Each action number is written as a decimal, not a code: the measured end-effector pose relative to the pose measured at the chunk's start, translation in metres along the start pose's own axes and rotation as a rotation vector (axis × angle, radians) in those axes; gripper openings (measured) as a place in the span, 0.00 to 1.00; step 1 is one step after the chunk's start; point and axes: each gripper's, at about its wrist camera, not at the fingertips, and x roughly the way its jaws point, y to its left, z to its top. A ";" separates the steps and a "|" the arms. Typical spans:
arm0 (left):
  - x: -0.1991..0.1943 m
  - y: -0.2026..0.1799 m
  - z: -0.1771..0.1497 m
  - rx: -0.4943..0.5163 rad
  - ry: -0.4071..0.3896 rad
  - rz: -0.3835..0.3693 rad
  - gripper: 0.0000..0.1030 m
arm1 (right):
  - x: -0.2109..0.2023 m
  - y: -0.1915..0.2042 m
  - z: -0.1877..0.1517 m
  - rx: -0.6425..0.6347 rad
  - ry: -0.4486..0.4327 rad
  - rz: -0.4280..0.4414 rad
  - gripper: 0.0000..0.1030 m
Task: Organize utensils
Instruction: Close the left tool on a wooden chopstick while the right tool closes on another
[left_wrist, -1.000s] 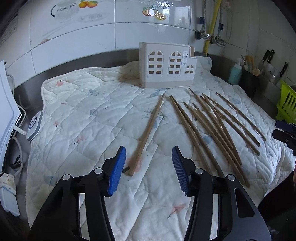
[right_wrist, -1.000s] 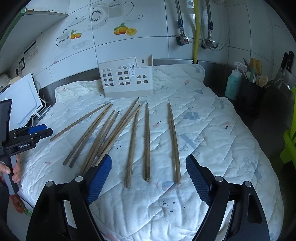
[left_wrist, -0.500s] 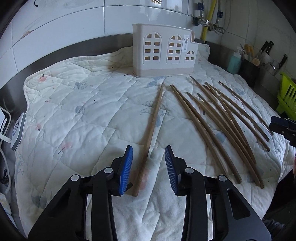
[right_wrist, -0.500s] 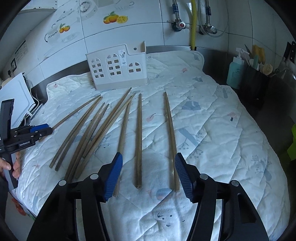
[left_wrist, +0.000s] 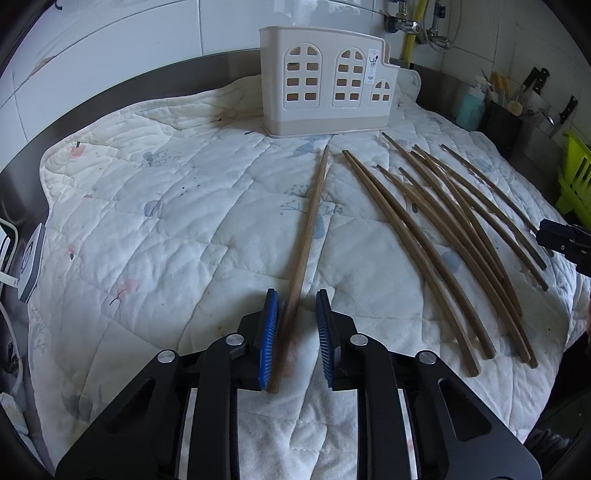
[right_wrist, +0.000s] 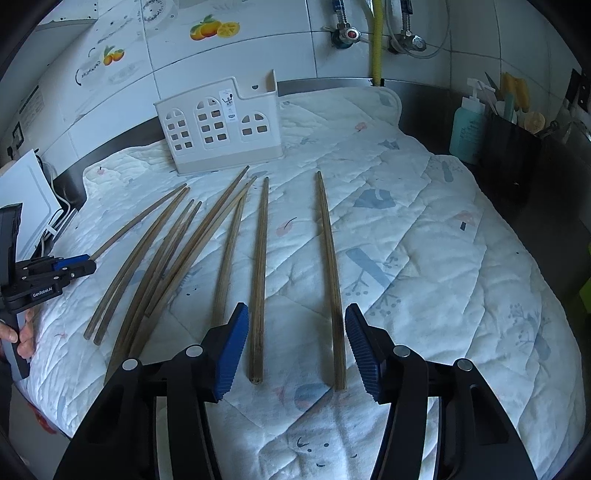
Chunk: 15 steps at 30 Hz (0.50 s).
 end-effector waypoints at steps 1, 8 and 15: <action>0.000 0.001 0.000 -0.005 0.000 -0.002 0.15 | 0.000 -0.001 0.000 0.001 0.002 0.002 0.51; -0.001 -0.003 0.000 0.007 0.000 0.031 0.10 | 0.005 -0.005 -0.004 0.015 0.019 0.013 0.46; 0.002 -0.012 0.001 0.034 0.011 0.028 0.09 | 0.006 -0.013 -0.007 0.036 0.029 0.015 0.35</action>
